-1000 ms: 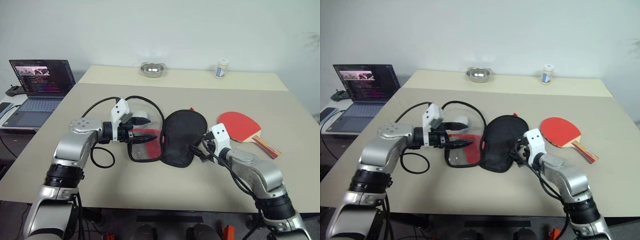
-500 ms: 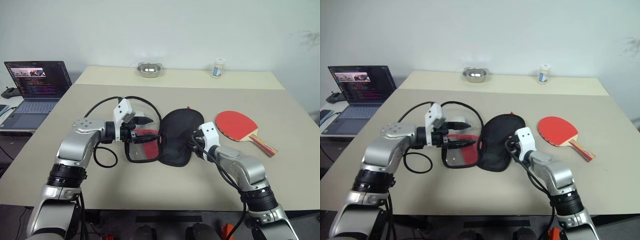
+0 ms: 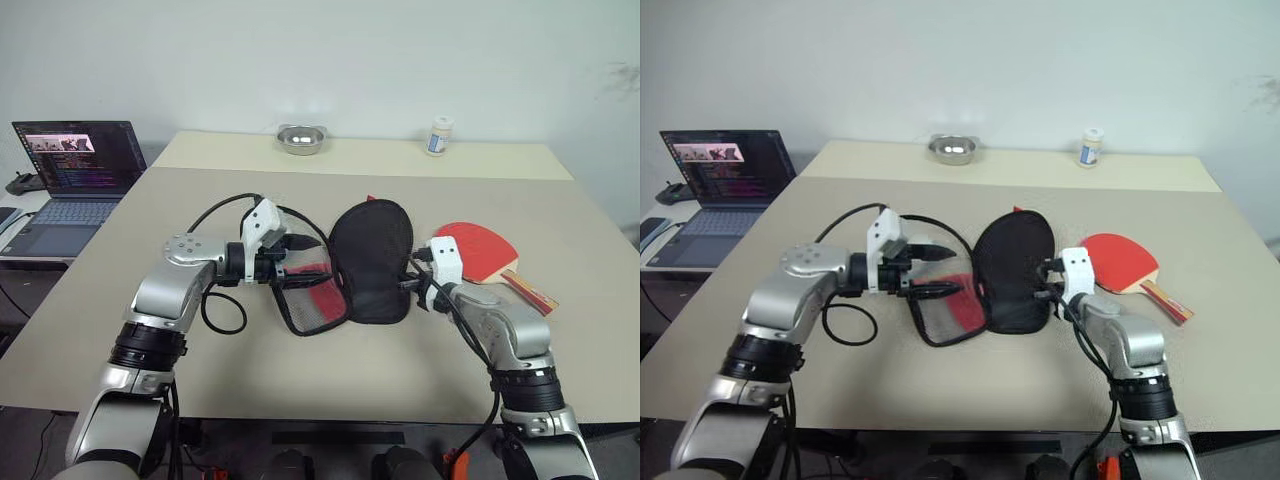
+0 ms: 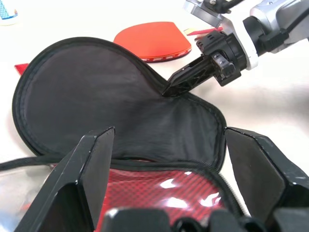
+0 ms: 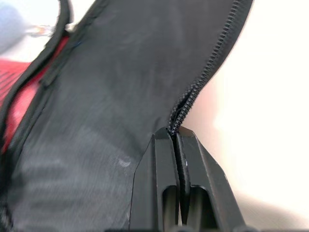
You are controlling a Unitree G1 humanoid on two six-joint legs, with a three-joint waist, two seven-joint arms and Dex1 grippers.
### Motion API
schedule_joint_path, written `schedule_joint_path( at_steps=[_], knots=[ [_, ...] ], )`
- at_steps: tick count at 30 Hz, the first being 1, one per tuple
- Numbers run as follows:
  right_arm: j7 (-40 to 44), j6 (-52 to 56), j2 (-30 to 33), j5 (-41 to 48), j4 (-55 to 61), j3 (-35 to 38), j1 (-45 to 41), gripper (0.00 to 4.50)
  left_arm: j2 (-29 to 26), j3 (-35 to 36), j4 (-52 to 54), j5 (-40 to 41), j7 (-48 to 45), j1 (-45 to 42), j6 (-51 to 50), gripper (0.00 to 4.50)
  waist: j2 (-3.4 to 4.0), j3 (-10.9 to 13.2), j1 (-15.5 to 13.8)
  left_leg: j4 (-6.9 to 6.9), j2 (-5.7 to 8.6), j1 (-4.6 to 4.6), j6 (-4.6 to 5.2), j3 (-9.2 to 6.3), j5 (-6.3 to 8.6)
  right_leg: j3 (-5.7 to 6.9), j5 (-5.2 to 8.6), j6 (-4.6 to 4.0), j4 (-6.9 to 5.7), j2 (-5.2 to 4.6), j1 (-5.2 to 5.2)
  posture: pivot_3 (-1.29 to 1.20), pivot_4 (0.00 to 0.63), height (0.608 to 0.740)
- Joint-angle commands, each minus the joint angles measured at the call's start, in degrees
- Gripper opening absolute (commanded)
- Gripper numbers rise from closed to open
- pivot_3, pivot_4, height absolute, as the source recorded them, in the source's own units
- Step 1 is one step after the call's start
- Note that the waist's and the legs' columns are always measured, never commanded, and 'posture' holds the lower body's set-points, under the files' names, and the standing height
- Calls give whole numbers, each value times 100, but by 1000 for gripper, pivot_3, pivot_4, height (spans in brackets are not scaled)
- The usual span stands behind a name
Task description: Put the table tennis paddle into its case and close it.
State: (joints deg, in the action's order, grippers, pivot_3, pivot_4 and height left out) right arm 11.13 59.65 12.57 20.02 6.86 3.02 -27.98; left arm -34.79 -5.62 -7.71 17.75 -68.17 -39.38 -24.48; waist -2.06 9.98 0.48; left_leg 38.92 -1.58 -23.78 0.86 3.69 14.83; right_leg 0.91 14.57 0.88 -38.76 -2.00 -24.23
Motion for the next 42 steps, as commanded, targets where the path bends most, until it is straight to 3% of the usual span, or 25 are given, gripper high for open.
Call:
schedule_joint_path(
  at_steps=[1, 10, 11, 13, 19, 24, 30, 34, 42],
  knots=[
    [-73, 281, 46, 155, 543, 310, 156, 39, 19, 23, -29, 8, -14, -190, 126, 3931, 0, 0, 1, 0, 0, 0, 0, 0, 0, 0, 0, 0, 0, 0, 0, 0, 150, 740],
    [-180, 390, -14, 172, 579, 495, 74, 39, 137, -74, -284, -33, -47, -325, 282, 3931, 0, 0, 3, 0, 1, 1, 0, 0, 0, 0, 0, 1, -2, 2, 0, 0, 150, 740],
    [-206, 361, -39, 168, 530, 521, 20, 206, 144, -79, -292, -30, -50, -334, 289, 3931, 0, 0, 3, 0, 1, 2, 0, 1, 0, 0, 0, 1, -2, 2, 0, 0, 150, 740],
    [-214, 334, -61, 175, 443, 551, -98, 629, 152, -89, -293, -17, -70, -338, 299, 3931, 0, 0, 4, 0, 1, 1, 0, 1, 0, 0, 0, 1, -2, 2, -1, 0, 150, 740],
    [2, 314, 228, 199, 500, 545, -241, 2666, 133, -59, -212, 26, -71, -273, 294, 3931, 1, 0, 7, -1, 1, 0, 0, 0, 0, 0, 0, 1, -1, 2, -1, 0, 150, 740],
    [834, 329, 1293, 424, 1017, 650, -196, 4376, 108, 3, -15, 126, -41, -177, 199, 3931, 6, 4, -3, 0, 7, -3, 1, 2, 0, -1, 0, 1, 4, 0, -1, 0, 150, 740],
    [1808, -25, 2768, 512, 812, 1122, 203, 4468, 158, -21, 348, 248, -21, -92, 15, 3931, 5, 4, -22, -5, 4, -4, 2, -1, 1, 3, 1, 2, 15, 1, 1, 0, 150, 740],
    [2495, -784, 3618, 201, 24, 1002, 561, 4468, 271, -136, 343, 221, -33, -195, 17, 3931, 5, 4, -31, -5, 9, -2, 2, 1, 1, 2, 9, 16, 17, 3, 6, 0, 150, 740],
    [2986, -1750, 3767, -398, -2333, 415, -14, 4468, 580, -319, 343, 302, -276, -415, 39, 3931, 10, 6, 4, -1, 2, 9, 2, 18, 1, -19, 9, 22, 9, 33, 5, 0, 150, 740]
  ],
)
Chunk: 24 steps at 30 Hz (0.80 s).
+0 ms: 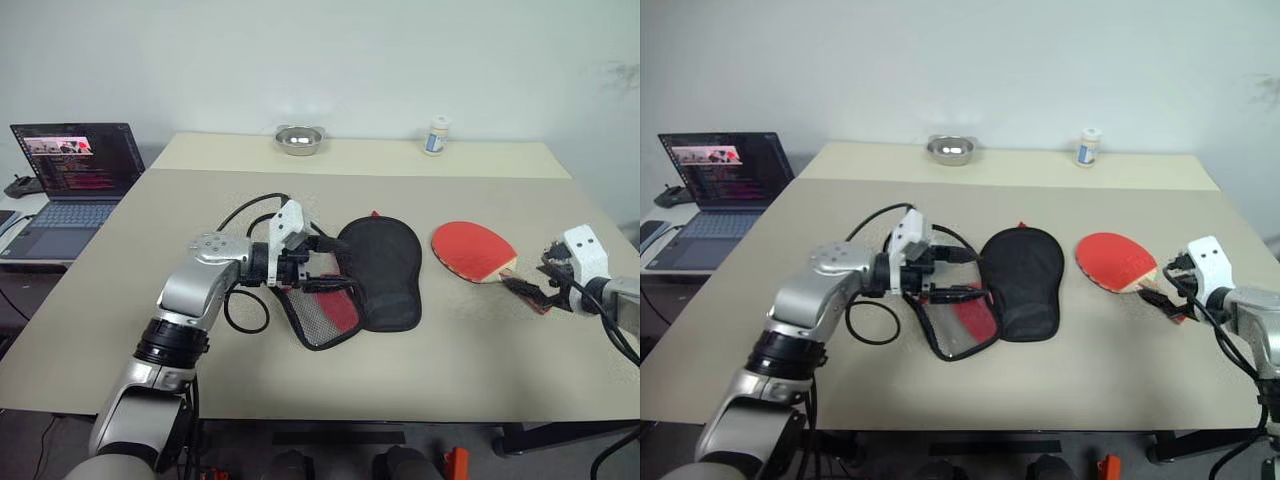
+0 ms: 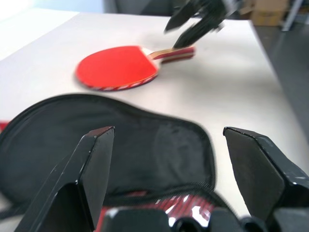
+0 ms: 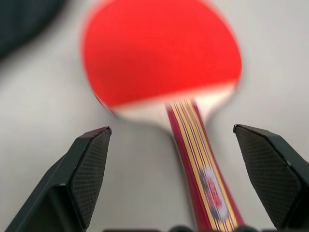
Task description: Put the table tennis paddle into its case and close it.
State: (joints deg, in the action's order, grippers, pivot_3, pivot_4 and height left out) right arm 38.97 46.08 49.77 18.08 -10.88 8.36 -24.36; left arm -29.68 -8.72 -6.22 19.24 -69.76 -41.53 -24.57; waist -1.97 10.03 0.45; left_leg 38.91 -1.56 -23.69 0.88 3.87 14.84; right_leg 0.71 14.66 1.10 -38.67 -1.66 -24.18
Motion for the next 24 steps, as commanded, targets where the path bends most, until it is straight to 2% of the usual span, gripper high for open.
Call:
schedule_joint_path(
  at_steps=[1, 9, 15, 17, 19, 24],
  knots=[
    [293, -522, 13, -295, -863, -252, -530, 4468, 105, -36, 182, 144, -150, -228, 68, 3931, 2, 1, 7, 0, -2, 1, 0, 2, 0, -2, 0, -1, 0, 2, -1, 0, 150, 740],
    [581, -1919, -431, -1216, -3468, -1047, -1647, 4468, 282, -124, 50, 45, -215, -326, 181, 3931, 1, 1, 67, -1, -4, 4, -1, 5, 0, -6, -11, -19, 5, 7, 3, 0, 150, 740],
    [683, -2218, -589, -1430, -4399, -1076, -1996, 4468, 232, -89, 82, 12, -208, -246, 211, 3931, -3, -1, 123, 3, -3, 45, -1, 13, 0, -13, -17, -18, 6, 3, 42, 0, 150, 740],
    [774, -2001, -631, -1354, -4420, -1001, -2042, 4088, 185, -53, 122, 8, -180, -197, 200, 3931, -2, -1, 126, -2, -5, 86, -1, 11, 0, -12, -2, 5, 12, 3, 85, 0, 150, 740],
    [835, -1782, -656, -1299, -4350, -947, -2043, 3677, 157, -34, 146, 12, -148, -176, 188, 3931, -3, -2, 125, -2, -5, 90, -1, 11, 0, -12, -3, 4, 9, -2, 88, 0, 150, 740],
    [660, -1398, -722, -1219, -4135, -717, -1979, 2108, 126, -32, 130, 9, -86, -209, 175, 3931, -4, -2, 122, -4, -5, 87, -1, 9, 0, -8, -17, -22, 11, -28, 88, 0, 150, 740]
  ],
)
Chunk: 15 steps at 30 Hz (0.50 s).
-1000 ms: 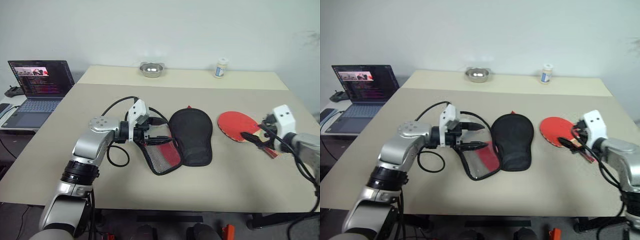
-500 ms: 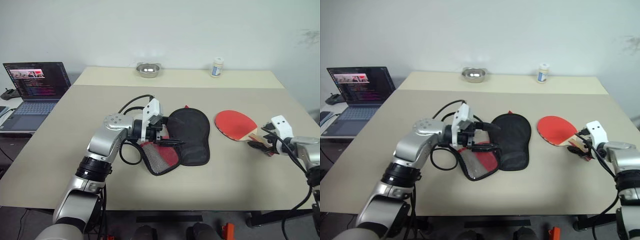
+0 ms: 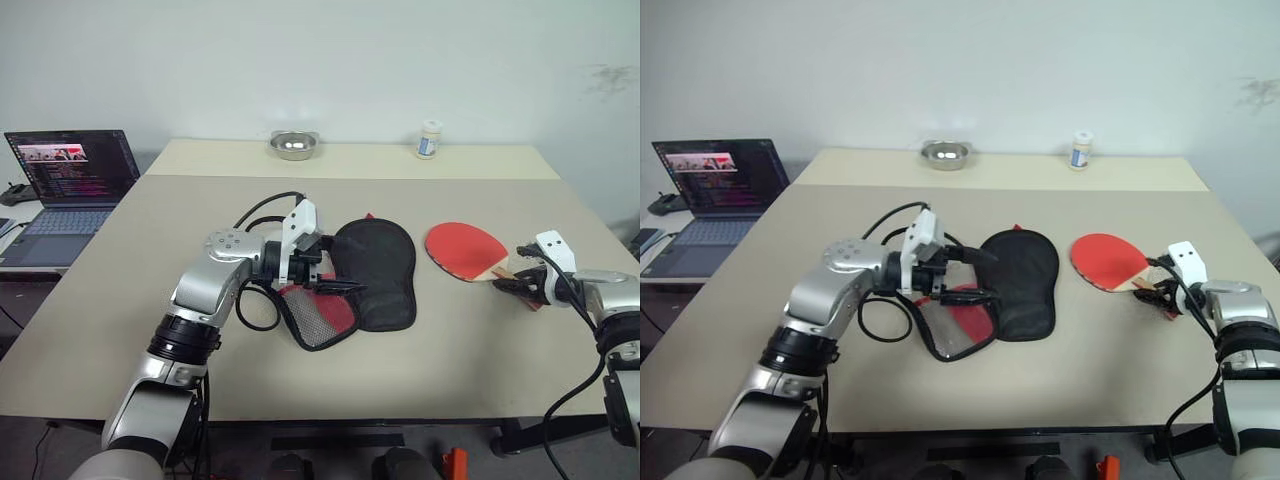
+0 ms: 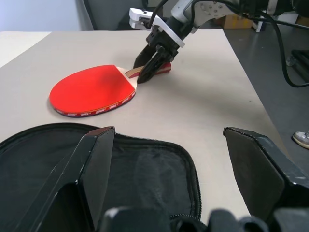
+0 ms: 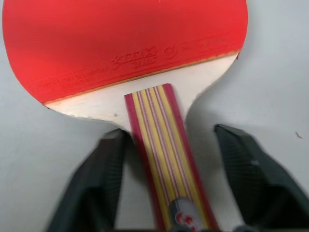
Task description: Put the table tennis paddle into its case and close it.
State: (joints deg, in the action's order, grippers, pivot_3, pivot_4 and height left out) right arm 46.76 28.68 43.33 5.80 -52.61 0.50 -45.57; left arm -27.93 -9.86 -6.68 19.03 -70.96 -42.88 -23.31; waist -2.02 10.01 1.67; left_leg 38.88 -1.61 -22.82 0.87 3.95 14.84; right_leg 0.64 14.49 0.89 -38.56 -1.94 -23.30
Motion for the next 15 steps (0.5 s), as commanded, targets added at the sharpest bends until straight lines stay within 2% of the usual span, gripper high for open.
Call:
schedule_joint_path(
  at_steps=[1, 4, 7, 10, 15],
  knots=[
    [-177, 400, -86, 8, 126, 103, 170, 1781, -50, 80, 160, 22, 50, -94, 52, 3931, 0, 0, 0, -2, 0, 0, 0, 0, 0, 0, 0, 0, 2, 0, 0, 0, 150, 740],
    [-424, 683, -90, 95, 657, 302, 286, 1182, -50, 92, 146, 10, 112, -145, 40, 3931, 0, 0, 0, -5, -1, -1, 0, -1, 0, 1, 1, 0, 2, 0, -1, 0, 150, 740],
    [-756, 1242, -54, 298, 1704, 693, 458, 1095, -120, 157, 153, 13, 152, -153, 13, 3931, 5, 3, -2, -4, -1, -2, 0, -2, 0, 2, 1, 0, -1, -1, -3, 0, 150, 740],
    [-1212, 2157, -123, 616, 3305, 1188, 748, 1088, -260, 269, 155, 37, 208, -98, 5, 3931, 28, 17, -7, -5, 1, -22, -1, 0, 0, -1, 1, 0, -5, -4, -27, 0, 150, 740],
    [-2198, 4171, -1182, 1167, 6276, 1750, 1126, 1079, -474, 465, 140, 84, 239, 37, 84, 3931, 41, 24, 36, -7, -6, -71, -7, 6, -4, -7, 0, 0, -34, -2, -97, 0, 150, 740]
  ],
)
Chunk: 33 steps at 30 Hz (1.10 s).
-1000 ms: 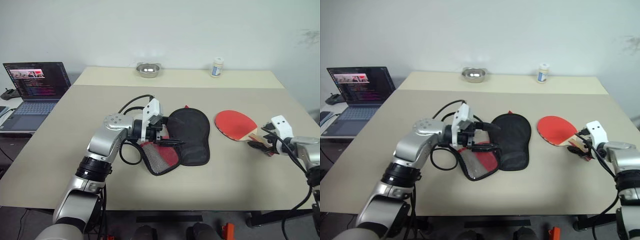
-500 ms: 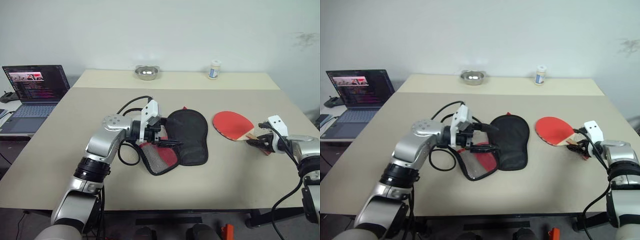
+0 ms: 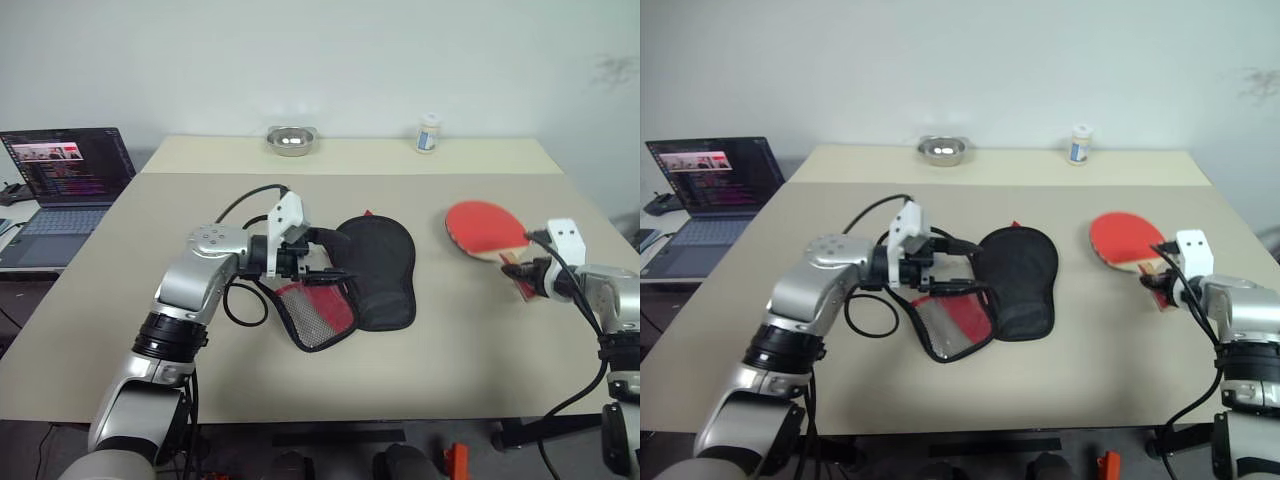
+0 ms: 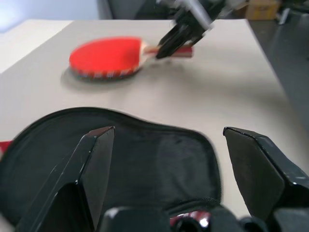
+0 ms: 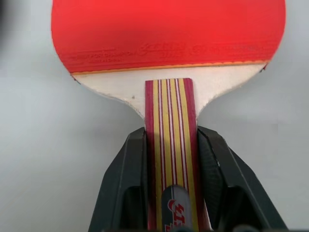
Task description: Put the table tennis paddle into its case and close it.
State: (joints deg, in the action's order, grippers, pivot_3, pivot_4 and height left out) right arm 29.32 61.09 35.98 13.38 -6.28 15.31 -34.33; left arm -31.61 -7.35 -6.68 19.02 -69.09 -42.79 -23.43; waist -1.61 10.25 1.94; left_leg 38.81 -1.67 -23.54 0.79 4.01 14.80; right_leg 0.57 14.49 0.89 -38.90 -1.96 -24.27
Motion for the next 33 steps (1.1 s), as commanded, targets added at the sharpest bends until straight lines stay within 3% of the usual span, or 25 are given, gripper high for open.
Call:
schedule_joint_path(
  at_steps=[1, 6, 10, 17, 33],
  knots=[
    [-672, 1238, -755, 445, 2059, 323, 4, 1078, -142, 252, 112, 72, 56, 44, 120, 3931, 1, 0, 8, -2, -5, 0, -10, -3, -6, 2, 0, 0, -3, 6, -2, 0, 150, 740],
    [-2067, 2091, -3123, 247, 3294, 207, -169, 1076, -365, 471, 105, 135, 35, 195, 217, 3931, 3, 1, -7, -14, -20, -1, -30, -26, -17, 19, 2, -2, -8, 24, -8, 0, 150, 740],
    [-2613, 1859, -4005, 50, 3186, -186, -40, 1075, -548, 565, 126, 127, 11, 274, 261, 3931, 3, 2, -45, -8, -6, -17, -34, -29, -20, 24, 0, -5, -6, 21, -13, 0, 150, 740],
    [-2810, 1550, -4215, 13, 2975, -582, 310, 1075, -827, 693, -31, 15, 137, 392, 389, 3931, 1, 1, -55, -4, 22, -39, -25, -32, -15, 30, -2, -4, 19, -10, -13, 0, 150, 740],
    [-2886, 1167, -4275, -21, 2492, -831, 399, 1075, -778, 620, -125, -32, 209, 421, 540, 3931, 2, 1, -8, -6, -3, -31, -27, -40, -16, 34, 0, -5, 4, 21, -17, 0, 150, 740]
  ],
)
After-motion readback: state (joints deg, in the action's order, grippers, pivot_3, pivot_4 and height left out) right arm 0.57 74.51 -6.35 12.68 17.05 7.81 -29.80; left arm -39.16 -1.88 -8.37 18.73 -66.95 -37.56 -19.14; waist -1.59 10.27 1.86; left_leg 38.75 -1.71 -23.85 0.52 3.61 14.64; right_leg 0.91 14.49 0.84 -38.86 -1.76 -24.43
